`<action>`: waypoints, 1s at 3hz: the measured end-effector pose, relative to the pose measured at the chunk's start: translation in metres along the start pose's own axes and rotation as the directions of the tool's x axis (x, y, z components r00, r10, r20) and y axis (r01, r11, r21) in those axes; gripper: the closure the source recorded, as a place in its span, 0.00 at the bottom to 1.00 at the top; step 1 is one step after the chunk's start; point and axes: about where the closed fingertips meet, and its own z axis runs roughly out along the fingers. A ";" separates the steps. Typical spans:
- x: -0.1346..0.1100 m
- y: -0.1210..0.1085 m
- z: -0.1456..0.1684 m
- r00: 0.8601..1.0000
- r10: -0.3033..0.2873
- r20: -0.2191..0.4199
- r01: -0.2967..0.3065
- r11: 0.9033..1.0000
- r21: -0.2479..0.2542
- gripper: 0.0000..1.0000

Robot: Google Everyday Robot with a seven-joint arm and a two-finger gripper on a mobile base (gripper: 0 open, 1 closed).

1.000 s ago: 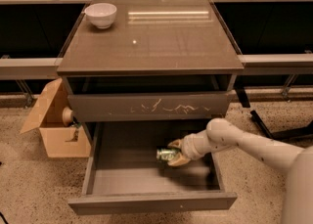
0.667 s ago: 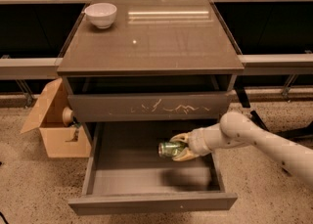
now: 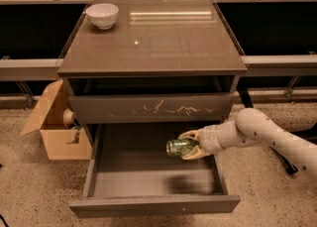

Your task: Pick green can from middle drawer and place on counter

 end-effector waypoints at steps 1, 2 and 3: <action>-0.037 -0.023 -0.045 0.991 -0.110 0.074 0.105 0.992 0.068 1.00; -0.087 -0.054 -0.098 0.971 -0.224 0.080 0.214 0.970 0.114 1.00; -0.136 -0.087 -0.138 0.943 -0.329 0.058 0.321 0.940 0.111 1.00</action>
Offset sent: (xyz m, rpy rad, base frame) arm 0.0146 -0.0201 0.2407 0.0854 -0.3663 0.1563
